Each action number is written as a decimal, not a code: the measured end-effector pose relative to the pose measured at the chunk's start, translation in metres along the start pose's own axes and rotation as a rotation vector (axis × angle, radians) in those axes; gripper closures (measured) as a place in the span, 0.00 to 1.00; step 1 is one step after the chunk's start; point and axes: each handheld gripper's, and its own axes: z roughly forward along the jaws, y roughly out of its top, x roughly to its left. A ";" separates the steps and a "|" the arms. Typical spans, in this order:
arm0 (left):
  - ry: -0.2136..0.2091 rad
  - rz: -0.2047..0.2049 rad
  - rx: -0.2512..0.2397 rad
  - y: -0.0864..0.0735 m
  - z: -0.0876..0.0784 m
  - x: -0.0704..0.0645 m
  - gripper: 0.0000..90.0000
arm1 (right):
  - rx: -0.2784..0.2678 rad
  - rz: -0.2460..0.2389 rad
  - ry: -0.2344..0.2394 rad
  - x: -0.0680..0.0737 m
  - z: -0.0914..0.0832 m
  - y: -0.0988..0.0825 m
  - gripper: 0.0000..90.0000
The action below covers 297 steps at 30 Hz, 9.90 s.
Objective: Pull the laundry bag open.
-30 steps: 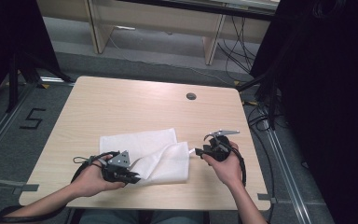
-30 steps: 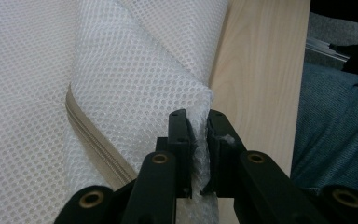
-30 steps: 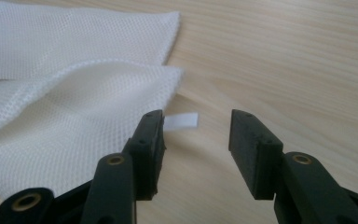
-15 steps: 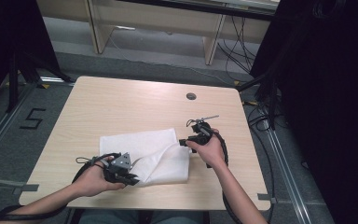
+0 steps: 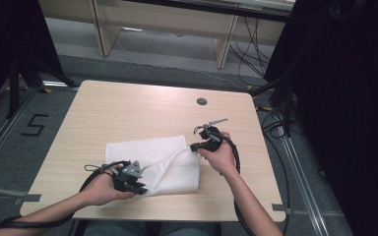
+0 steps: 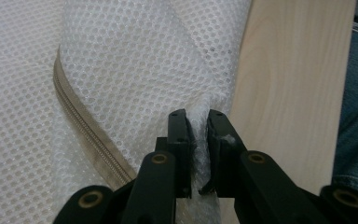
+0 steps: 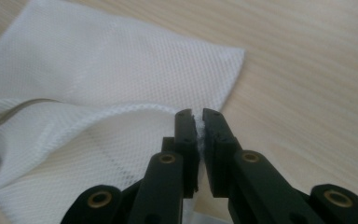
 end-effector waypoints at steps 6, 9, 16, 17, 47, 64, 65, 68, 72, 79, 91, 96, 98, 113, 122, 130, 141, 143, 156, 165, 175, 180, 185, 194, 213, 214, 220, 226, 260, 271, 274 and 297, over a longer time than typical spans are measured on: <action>0.041 0.004 0.016 0.010 0.005 0.011 0.90 | -0.069 -0.007 0.034 0.012 -0.024 0.006 0.95; 0.076 0.011 0.018 0.016 0.007 0.017 0.90 | -0.099 -0.037 0.052 0.018 -0.032 0.008 0.95; 0.148 -0.061 -0.118 0.028 -0.008 0.029 0.91 | -0.142 -0.113 0.026 0.030 -0.048 0.011 0.95; 0.155 -0.088 -0.150 0.030 -0.012 0.030 0.91 | -0.157 -0.139 0.013 0.029 -0.050 0.011 0.95; 0.153 -0.081 -0.161 -0.003 -0.031 0.016 0.91 | 0.052 -0.534 0.271 0.102 -0.035 -0.052 0.95; 0.081 -0.078 -0.128 -0.035 -0.061 -0.003 0.90 | 0.215 -0.520 0.274 0.089 -0.036 -0.085 0.95; 0.080 -0.068 -0.108 -0.037 -0.061 -0.004 0.90 | 0.221 -0.524 0.267 0.087 -0.037 -0.087 0.95; 0.061 -0.065 -0.097 -0.043 -0.059 -0.008 0.90 | 0.245 -0.495 0.267 0.085 -0.039 -0.093 0.95; 0.049 -0.089 -0.086 -0.050 -0.057 -0.012 0.89 | 0.262 -0.501 0.264 0.082 -0.041 -0.099 0.95; 0.022 -0.061 -0.045 -0.053 -0.054 -0.017 0.88 | 0.309 -0.493 0.240 0.081 -0.042 -0.103 0.92; 0.051 -0.016 -0.025 -0.053 -0.057 -0.009 0.81 | 0.241 -0.406 0.219 0.074 -0.065 -0.094 0.71; 0.050 -0.034 -0.024 -0.052 -0.060 -0.007 0.72 | 0.180 -0.347 0.113 0.067 -0.062 -0.082 0.67; 0.052 0.012 0.004 -0.052 -0.065 -0.004 0.66 | 0.189 -0.353 0.092 0.067 -0.057 -0.079 0.67; 0.085 -0.082 -0.200 -0.045 -0.086 0.003 0.48 | 0.197 -0.290 0.086 0.065 -0.037 -0.070 0.83; 0.018 -0.043 -0.018 -0.031 -0.045 0.007 0.91 | 0.243 -0.297 0.096 0.071 -0.027 -0.072 0.98; 0.020 -0.006 0.075 -0.028 -0.027 0.008 0.94 | 0.286 -0.281 0.114 0.069 -0.020 -0.078 1.00; 0.060 0.041 0.077 -0.016 -0.019 0.011 0.93 | 0.366 -0.291 0.089 0.070 -0.011 -0.088 0.99; 0.066 0.015 0.053 -0.016 -0.016 0.008 0.93 | 0.377 -0.292 0.084 0.070 -0.010 -0.089 0.99; 0.070 0.037 0.053 -0.012 -0.013 0.010 0.90 | 0.427 -0.322 0.058 0.069 -0.014 -0.094 1.00; 0.069 0.038 0.045 -0.011 -0.011 0.008 0.87 | 0.434 -0.299 0.064 0.068 -0.017 -0.097 1.00; 0.056 0.058 0.019 -0.011 -0.010 0.006 0.79 | 0.431 -0.257 0.085 0.064 -0.018 -0.098 0.93; 0.049 0.027 -0.099 -0.008 -0.015 0.003 0.67 | 0.265 -0.201 0.010 0.052 -0.038 -0.092 0.86; 0.059 0.021 -0.190 -0.004 -0.018 0.008 0.56 | 0.148 -0.113 -0.029 0.027 -0.050 -0.094 0.83; 0.077 -0.031 -0.252 -0.006 -0.017 0.014 0.45 | 0.134 -0.087 -0.027 0.023 -0.047 -0.096 0.77; 0.100 -0.028 -0.284 -0.009 -0.022 0.014 0.47 | 0.186 -0.069 -0.056 0.024 -0.047 -0.090 1.00; 0.093 -0.036 -0.286 -0.008 -0.021 0.014 0.47 | 0.195 -0.054 -0.055 0.024 -0.047 -0.091 1.00; 0.094 -0.019 -0.294 -0.006 -0.024 0.014 0.44 | 0.192 -0.010 -0.053 0.022 -0.046 -0.089 0.99; 0.071 -0.020 -0.298 0.003 -0.026 0.007 0.48 | 0.243 -0.024 -0.049 0.032 -0.042 -0.088 1.00; -0.083 0.120 -0.197 0.083 0.044 -0.032 0.64 | 0.343 -0.008 -0.021 0.038 -0.019 -0.092 1.00; -0.086 0.119 -0.188 0.085 0.050 -0.034 0.64 | 0.333 0.045 -0.031 0.039 -0.020 -0.095 1.00; -0.099 0.106 -0.187 0.087 0.053 -0.036 0.64 | 0.340 -0.009 -0.034 0.042 -0.018 -0.094 1.00; -0.122 0.124 -0.153 0.098 0.083 -0.039 0.73 | 0.343 -0.007 -0.030 0.041 -0.018 -0.093 1.00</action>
